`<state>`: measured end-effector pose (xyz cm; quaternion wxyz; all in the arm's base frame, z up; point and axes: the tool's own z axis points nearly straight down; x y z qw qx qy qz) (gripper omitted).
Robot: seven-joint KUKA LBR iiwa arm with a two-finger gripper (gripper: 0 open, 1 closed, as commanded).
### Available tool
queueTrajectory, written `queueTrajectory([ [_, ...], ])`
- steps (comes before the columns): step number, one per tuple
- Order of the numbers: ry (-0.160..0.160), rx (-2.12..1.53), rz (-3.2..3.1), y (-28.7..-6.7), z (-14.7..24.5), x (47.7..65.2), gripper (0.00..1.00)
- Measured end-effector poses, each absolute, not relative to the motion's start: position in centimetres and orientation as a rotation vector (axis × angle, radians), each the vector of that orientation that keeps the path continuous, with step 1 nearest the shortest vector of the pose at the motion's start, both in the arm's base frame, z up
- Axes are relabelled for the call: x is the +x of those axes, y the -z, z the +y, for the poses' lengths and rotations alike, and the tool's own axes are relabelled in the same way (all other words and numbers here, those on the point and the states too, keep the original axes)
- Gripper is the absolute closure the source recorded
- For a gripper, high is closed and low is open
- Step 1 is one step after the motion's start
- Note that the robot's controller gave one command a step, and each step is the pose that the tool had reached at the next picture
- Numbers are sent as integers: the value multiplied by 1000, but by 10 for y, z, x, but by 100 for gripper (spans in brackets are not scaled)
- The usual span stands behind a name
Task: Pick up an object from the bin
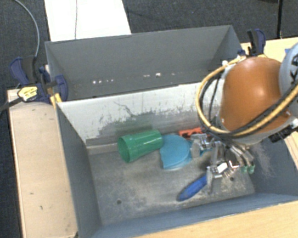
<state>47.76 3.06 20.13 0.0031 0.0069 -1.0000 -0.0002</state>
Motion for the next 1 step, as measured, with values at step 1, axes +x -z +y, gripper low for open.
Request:
queueTrajectory([
  [1,1,20,-3144,-205,30,479,0],
])
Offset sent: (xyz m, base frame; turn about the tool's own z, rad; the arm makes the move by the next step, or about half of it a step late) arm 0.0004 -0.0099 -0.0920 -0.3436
